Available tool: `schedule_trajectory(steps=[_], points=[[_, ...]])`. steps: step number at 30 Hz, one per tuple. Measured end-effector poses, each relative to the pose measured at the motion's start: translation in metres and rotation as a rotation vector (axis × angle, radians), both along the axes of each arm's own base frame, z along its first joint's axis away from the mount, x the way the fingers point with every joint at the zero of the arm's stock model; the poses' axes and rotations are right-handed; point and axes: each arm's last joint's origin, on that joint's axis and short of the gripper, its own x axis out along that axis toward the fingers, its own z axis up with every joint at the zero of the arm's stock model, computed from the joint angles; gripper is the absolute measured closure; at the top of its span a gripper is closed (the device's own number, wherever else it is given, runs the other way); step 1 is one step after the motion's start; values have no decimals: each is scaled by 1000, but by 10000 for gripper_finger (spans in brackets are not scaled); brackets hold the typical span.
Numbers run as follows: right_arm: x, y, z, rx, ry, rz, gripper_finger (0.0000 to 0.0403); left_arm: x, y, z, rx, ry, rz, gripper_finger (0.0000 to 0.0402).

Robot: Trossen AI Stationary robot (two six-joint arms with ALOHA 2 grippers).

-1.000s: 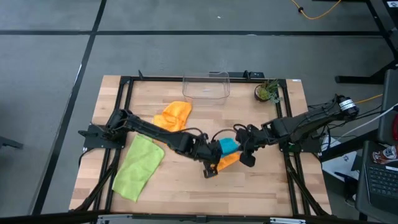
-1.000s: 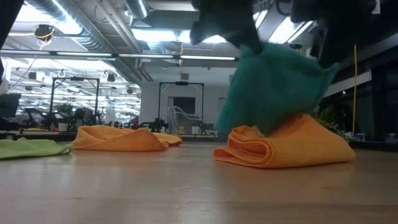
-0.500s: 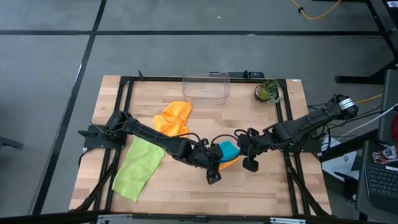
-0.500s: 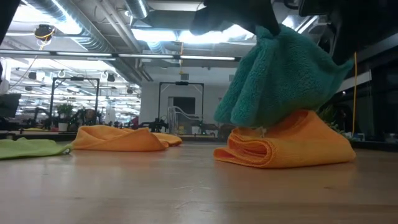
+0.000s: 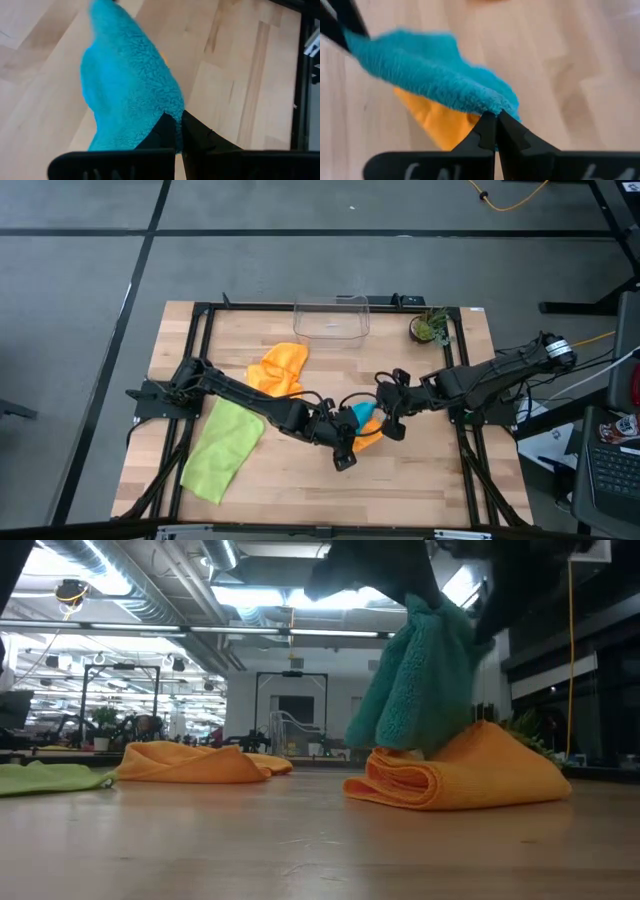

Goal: Fold microfiber towels
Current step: Stack the blue microfiber cloth on top of the bottom orange microfiber cloth

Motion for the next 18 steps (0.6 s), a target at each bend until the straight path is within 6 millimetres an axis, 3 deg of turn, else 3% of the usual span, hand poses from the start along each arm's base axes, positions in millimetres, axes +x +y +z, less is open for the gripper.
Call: schedule_trajectory(steps=[5, 9, 18], points=[[6, -7, 15, -24, -43, 7, 398, 0, 0, 0, 2, 6, 0, 401], [5, -5, 16, 24, -28, 17, 398, 0, 0, -1, -4, 10, -5, 401], [-6, 18, 11, 164, 52, 37, 398, -4, -12, -1, -56, 24, -53, 401]])
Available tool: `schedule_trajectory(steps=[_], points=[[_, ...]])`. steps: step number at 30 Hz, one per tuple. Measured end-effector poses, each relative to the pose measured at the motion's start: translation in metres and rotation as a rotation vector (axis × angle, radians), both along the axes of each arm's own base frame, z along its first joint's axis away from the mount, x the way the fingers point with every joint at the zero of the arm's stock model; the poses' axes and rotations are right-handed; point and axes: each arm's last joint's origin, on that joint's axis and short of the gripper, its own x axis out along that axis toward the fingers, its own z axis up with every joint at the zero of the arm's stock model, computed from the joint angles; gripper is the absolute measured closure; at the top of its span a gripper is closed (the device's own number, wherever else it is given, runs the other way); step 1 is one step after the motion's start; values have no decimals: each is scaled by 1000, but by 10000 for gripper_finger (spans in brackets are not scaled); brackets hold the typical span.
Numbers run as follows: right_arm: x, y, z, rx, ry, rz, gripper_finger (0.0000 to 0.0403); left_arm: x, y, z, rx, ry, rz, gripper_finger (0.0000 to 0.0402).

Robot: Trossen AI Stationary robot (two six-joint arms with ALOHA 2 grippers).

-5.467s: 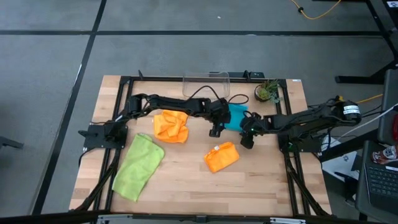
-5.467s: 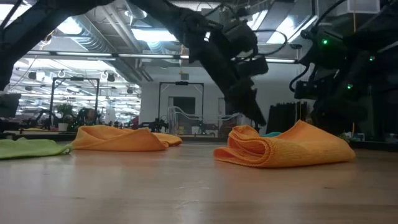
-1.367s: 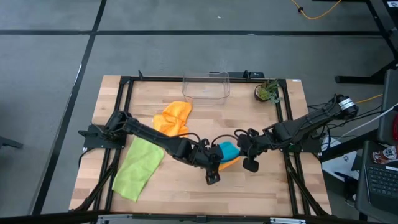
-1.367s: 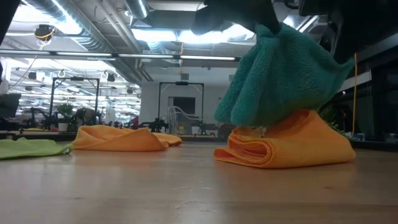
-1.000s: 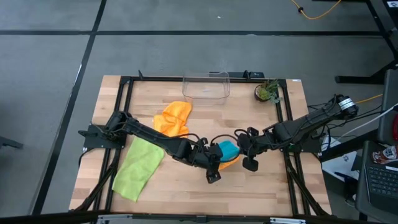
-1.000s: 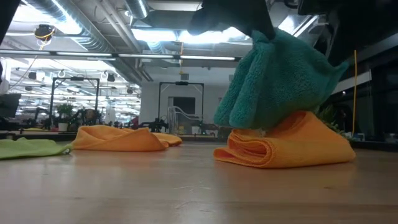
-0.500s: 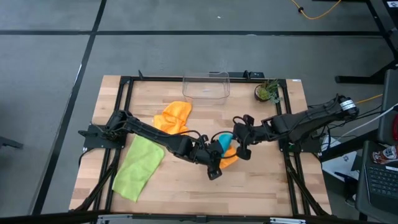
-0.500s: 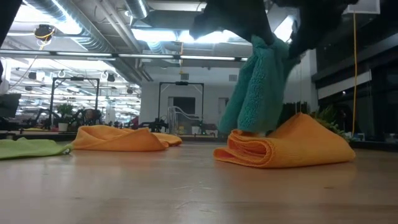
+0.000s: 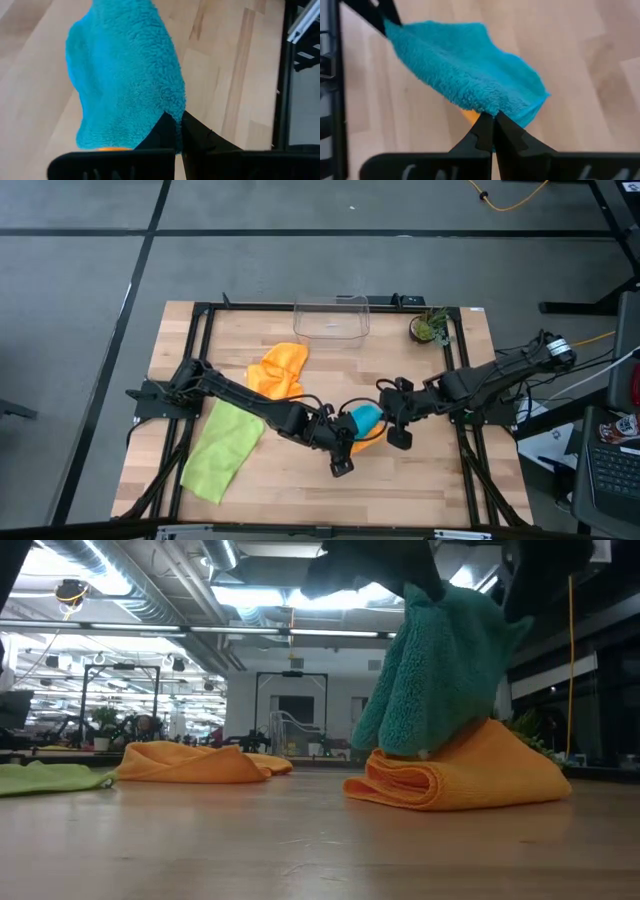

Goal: Fold microfiber towels
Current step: Stack the blue microfiber cloth on top of the bottom orange microfiber cloth

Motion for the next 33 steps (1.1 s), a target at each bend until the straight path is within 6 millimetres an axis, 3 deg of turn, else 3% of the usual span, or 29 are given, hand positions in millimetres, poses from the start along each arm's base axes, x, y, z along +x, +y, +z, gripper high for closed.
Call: schedule_trajectory(steps=[6, 12, 19, 22, 27, 33], points=[[-2, 17, -6, 27, 30, 30, 398, -4, -12, 0, -40, 2, -13, 401], [7, 26, -26, -13, 117, 48, 398, -2, -14, -3, -48, -16, -8, 401], [11, 31, -41, 39, 218, 87, 398, 12, -23, -35, -91, 20, -42, 401], [11, 32, -41, 55, 226, 98, 398, 14, -26, -46, -89, 36, -47, 401], [13, 30, -41, 62, 227, 132, 398, 14, -25, -45, -85, 38, -52, 401], [20, 14, -41, 2, 196, 101, 398, 13, -13, -49, -40, 92, -5, 401]])
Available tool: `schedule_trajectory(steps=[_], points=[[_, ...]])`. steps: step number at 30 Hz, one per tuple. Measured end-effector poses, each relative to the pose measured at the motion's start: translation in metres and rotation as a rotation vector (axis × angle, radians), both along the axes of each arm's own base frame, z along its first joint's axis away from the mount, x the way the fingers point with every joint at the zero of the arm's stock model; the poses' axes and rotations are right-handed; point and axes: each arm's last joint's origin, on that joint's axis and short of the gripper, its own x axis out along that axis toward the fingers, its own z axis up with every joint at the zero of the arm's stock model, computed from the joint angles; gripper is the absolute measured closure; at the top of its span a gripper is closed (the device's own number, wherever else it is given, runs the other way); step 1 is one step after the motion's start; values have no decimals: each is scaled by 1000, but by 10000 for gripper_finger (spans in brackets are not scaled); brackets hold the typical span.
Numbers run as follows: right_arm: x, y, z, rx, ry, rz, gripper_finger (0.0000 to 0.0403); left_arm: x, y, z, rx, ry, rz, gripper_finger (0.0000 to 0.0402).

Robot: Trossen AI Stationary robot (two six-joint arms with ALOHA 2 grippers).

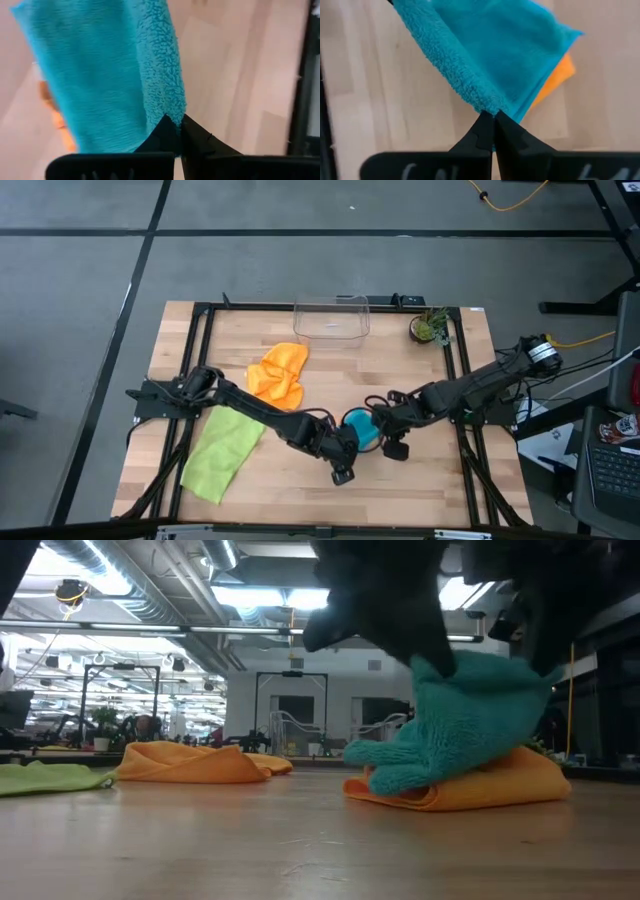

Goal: Fold microfiber towels
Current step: Stack the blue microfiber cloth on top of the bottom orange microfiber cloth

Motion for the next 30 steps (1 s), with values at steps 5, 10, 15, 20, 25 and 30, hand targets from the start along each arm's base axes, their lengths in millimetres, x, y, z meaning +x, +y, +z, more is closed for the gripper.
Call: schedule_trajectory(steps=[5, 10, 15, 20, 25, 30], points=[[10, -12, -7, -34, -3, 13, 398, -1, 6, -2, 38, 28, 26, 401], [25, -21, -19, -73, -16, 9, 398, -4, 10, -4, 72, 54, 85, 401], [33, -28, -24, -110, -35, 8, 398, -9, 13, -8, 91, 115, 118, 401], [36, -32, -27, -109, -28, 20, 396, -5, 13, -24, 100, 142, 122, 401], [38, -32, -31, -109, -21, 28, 368, -2, 11, -35, 100, 155, 119, 396], [38, -32, -32, -127, -21, 70, 307, -2, 12, -36, 88, 160, 146, 371]])
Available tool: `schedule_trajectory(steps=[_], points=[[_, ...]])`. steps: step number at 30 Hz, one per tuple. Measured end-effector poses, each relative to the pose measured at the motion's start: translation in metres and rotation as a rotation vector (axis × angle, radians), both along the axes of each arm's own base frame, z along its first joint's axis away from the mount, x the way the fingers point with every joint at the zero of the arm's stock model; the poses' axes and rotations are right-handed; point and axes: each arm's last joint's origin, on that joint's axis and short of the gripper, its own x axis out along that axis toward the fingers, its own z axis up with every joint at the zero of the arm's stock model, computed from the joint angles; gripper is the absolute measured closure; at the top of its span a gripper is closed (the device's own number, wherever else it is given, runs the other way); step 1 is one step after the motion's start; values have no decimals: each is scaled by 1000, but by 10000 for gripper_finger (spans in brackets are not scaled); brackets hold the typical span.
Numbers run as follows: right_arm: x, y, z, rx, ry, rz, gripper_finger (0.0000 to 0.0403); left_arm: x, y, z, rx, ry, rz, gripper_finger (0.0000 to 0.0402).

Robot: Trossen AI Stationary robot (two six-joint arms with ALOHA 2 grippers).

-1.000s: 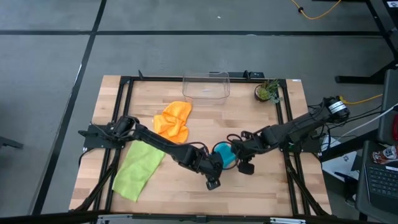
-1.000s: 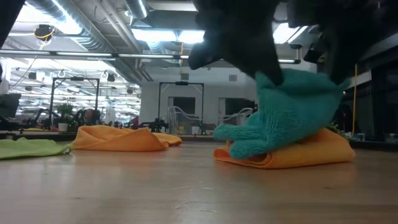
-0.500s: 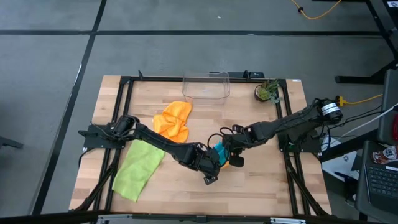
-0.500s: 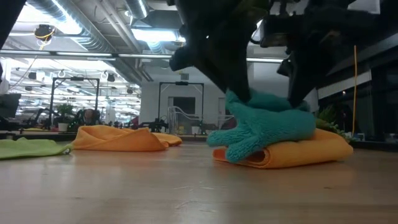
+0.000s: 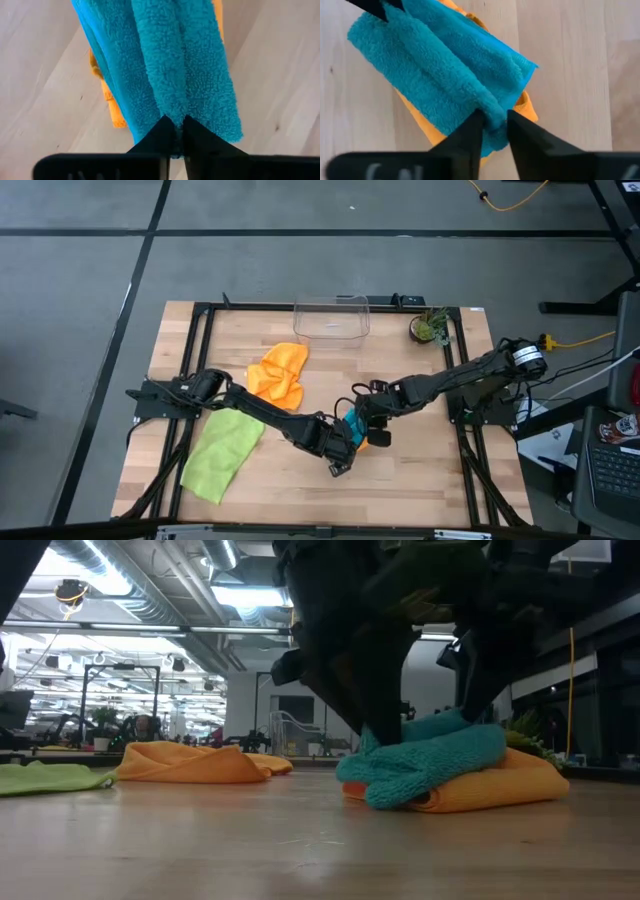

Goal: Fold microfiber towels
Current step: Stack the blue microfiber cloth on top of the bottom orange microfiber cloth

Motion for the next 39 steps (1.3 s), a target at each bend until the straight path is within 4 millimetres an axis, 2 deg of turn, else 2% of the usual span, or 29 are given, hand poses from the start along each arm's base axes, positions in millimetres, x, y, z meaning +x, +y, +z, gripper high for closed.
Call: schedule_trajectory(steps=[6, 11, 20, 28, 33, 39], points=[[1, -5, 2, -20, -18, -29, 236, 1, 5, 2, -15, -8, 39, 333], [-2, -11, 14, 0, -67, -67, 209, -1, 7, 13, -26, -25, 56, 319], [-9, -18, 34, 21, -140, -102, 218, -5, 9, 22, -33, -28, 72, 320], [-16, -19, 49, 68, -197, -182, 225, -16, 15, 47, -19, -34, 97, 323], [-20, -9, 52, 91, -215, -188, 225, -20, 16, 49, -19, -3, 94, 323], [-22, 7, 53, 39, -252, -192, 225, -18, 14, 50, -38, -30, 105, 323]])
